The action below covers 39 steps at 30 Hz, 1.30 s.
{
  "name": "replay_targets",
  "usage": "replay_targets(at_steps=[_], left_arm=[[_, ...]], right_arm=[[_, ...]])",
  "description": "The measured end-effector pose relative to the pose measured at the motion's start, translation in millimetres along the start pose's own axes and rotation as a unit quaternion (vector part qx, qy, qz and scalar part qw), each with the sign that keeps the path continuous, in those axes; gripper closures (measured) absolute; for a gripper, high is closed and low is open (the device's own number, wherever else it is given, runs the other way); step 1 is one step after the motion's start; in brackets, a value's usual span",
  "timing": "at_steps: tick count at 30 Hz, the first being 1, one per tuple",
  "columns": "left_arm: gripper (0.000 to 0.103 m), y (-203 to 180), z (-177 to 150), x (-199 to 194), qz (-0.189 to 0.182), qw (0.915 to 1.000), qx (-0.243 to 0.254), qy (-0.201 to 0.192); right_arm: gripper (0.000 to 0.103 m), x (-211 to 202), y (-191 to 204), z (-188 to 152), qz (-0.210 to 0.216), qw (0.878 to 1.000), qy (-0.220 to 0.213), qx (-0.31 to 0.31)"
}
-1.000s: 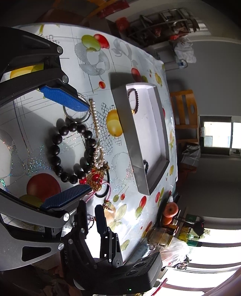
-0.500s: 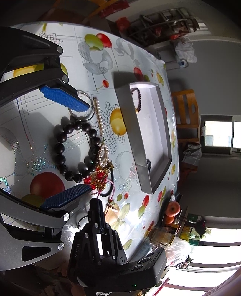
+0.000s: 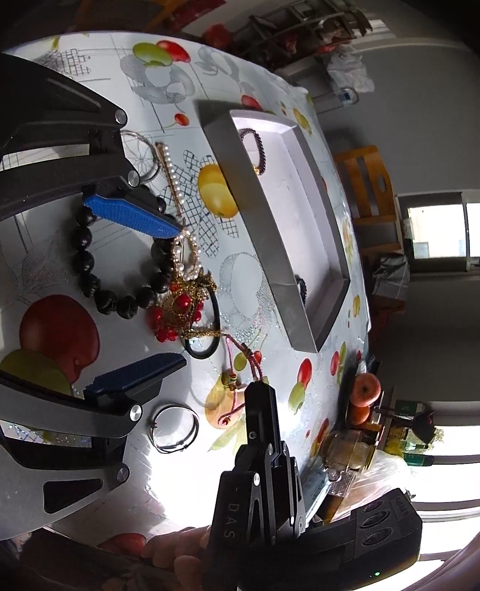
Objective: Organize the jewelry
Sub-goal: 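Grasp the red bead charm with the left tool while the right grasps the pink cord bracelet, then carry the charm and pink bracelet into the box and open both tools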
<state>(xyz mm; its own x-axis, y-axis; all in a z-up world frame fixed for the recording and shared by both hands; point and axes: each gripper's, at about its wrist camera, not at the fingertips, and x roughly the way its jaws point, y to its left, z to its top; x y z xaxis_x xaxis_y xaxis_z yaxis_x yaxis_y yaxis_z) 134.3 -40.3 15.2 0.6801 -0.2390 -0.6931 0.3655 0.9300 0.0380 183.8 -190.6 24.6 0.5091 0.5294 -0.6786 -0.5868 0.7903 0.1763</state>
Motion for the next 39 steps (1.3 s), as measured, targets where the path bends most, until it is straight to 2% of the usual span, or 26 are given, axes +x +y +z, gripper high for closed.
replay_targets(at_steps=[10,12,14,16,18,20,27,32,39], left_arm=[[0.039,-8,12,28,0.019,0.9986,0.042,0.026],[0.039,-9,13,31,0.011,0.9985,0.043,0.033],[0.044,-11,12,33,0.013,0.9983,0.044,0.035],[0.057,-13,11,33,0.022,0.9979,0.050,0.034],[0.066,-15,10,30,0.015,0.9980,0.053,0.031],[0.066,-15,10,29,0.017,0.9980,0.054,0.028],[0.067,-7,14,14,0.003,0.9995,0.032,0.003],[0.067,-2,26,-13,-0.010,0.9993,0.015,-0.033],[0.067,-1,46,-53,-0.018,0.9968,0.014,-0.076]], right_arm=[[0.100,-7,-10,-6,0.001,1.000,-0.004,0.010],[0.100,-6,-10,-8,0.004,1.000,-0.004,0.014],[0.100,-7,-10,-9,0.005,1.000,-0.005,0.013],[0.100,-7,-10,-10,0.006,1.000,-0.005,0.013],[0.100,-7,-10,-11,0.006,1.000,-0.005,0.014],[0.100,-7,-11,-11,0.007,1.000,-0.006,0.016],[0.100,-9,-12,-9,0.008,1.000,-0.008,0.016],[0.100,-16,-11,-3,0.009,1.000,-0.018,0.017],[0.100,-34,-7,9,0.011,0.999,-0.037,0.012]])
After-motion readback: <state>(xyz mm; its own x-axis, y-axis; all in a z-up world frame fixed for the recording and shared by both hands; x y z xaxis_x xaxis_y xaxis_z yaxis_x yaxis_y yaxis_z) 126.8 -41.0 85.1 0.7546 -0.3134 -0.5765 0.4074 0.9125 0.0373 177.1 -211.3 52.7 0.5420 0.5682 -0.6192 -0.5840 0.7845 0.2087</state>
